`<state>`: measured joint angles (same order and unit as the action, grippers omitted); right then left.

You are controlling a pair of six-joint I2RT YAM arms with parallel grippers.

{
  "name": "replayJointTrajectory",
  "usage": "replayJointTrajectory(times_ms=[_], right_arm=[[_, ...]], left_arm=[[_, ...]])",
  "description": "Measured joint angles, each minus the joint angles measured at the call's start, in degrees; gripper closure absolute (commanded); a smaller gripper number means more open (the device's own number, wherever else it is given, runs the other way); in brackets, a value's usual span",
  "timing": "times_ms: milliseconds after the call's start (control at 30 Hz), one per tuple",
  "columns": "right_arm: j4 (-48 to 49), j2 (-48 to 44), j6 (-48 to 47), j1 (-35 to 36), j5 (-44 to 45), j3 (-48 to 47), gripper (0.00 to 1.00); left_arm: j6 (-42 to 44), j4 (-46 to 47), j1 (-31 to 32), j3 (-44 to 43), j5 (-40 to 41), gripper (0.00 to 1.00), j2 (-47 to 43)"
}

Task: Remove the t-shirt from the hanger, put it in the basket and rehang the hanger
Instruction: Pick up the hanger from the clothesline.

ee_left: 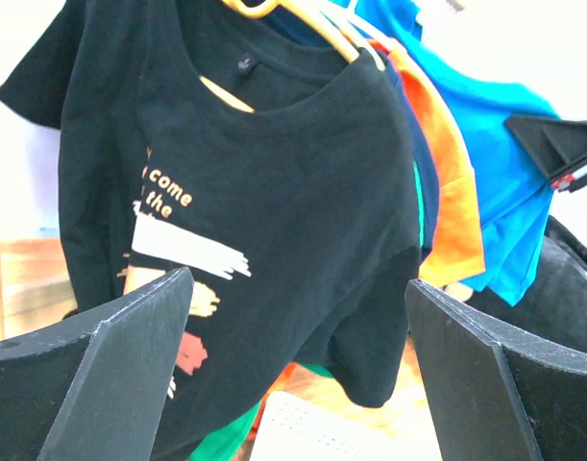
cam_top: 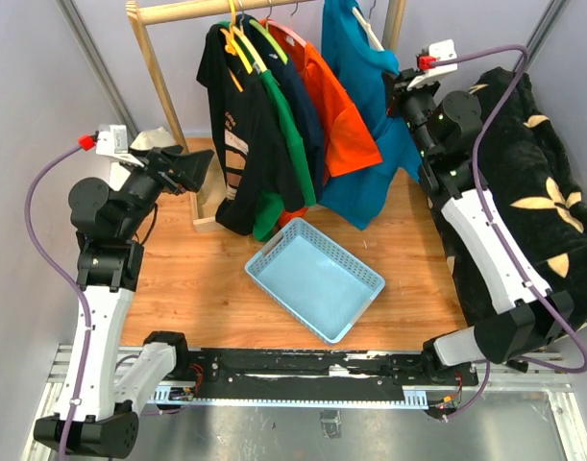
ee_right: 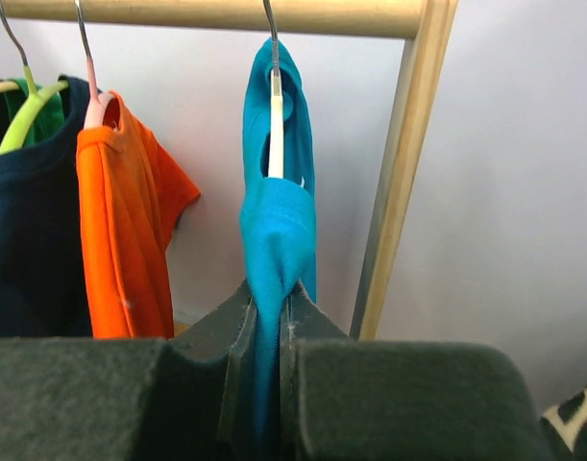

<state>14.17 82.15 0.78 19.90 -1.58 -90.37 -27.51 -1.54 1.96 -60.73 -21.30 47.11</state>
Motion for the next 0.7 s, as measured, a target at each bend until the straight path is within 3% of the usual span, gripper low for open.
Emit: replayJointTrajectory(times_ms=[267, 700], right_arm=[[-0.7, -8.5, -0.8, 0.0, 2.2, 9.2, 0.99], [-6.3, -25.0, -2.3, 0.0, 5.7, 14.8, 0.99]], left_arm=[[0.4, 0.0, 4.8, -5.9, 0.7, 0.03, 3.0], [6.8, -2.9, 27.6, -18.9, 12.6, 0.01, 16.9]])
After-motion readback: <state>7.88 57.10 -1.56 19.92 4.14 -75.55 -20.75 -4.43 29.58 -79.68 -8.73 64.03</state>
